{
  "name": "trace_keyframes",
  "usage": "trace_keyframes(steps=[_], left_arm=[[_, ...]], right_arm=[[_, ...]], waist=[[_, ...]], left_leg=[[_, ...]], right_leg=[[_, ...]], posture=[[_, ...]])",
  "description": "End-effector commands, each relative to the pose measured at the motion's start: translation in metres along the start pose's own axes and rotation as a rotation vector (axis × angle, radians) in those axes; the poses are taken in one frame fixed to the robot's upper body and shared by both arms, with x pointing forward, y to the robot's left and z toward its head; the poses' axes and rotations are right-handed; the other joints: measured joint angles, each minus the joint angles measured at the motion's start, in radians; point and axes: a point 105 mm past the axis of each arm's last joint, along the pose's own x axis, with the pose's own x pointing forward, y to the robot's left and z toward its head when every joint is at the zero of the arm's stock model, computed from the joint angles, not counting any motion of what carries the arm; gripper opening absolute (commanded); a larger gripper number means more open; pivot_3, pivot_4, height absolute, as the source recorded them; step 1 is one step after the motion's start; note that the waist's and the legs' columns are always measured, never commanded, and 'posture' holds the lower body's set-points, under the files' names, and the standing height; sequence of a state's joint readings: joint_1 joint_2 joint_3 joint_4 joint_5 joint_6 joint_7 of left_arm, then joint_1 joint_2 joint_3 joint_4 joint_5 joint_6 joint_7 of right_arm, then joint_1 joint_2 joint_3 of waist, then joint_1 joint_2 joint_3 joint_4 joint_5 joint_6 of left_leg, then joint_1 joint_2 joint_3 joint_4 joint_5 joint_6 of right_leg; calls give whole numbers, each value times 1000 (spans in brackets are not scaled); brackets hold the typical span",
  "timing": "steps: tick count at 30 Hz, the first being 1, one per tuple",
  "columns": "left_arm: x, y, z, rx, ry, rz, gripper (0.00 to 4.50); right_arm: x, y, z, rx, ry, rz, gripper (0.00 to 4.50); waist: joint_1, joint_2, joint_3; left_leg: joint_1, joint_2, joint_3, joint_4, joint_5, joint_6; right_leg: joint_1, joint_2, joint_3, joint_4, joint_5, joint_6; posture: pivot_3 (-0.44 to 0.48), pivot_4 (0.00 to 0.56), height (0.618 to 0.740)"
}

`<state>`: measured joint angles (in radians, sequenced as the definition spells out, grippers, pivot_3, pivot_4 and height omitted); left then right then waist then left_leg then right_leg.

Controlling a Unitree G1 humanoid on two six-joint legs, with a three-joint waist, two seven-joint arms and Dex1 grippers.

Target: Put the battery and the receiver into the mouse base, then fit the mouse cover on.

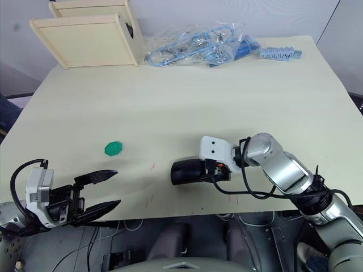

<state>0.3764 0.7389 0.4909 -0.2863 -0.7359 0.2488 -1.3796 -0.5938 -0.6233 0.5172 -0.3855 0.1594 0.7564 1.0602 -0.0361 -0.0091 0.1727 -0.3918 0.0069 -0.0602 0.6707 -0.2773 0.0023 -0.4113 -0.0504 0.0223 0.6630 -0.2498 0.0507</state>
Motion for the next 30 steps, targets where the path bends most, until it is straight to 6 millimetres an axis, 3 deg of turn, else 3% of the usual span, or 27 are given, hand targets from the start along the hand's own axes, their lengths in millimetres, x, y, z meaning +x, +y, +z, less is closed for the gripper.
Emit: trace_keyframes(steps=[1,30], left_arm=[[-2,-1,2,17,0,-2,4500],[-8,-3,-7,11,3,8,4500]], right_arm=[[-1,0,7,-54,0,-3,3076],[4,0,7,-89,38,27,3076]], waist=[[0,0,0],[0,0,0]], left_leg=[[0,0,0,0,0,0],[0,0,0,0,0,0]], right_leg=[[0,0,0,0,0,0],[0,0,0,0,0,0]], posture=[[0,150,740],[0,150,740]])
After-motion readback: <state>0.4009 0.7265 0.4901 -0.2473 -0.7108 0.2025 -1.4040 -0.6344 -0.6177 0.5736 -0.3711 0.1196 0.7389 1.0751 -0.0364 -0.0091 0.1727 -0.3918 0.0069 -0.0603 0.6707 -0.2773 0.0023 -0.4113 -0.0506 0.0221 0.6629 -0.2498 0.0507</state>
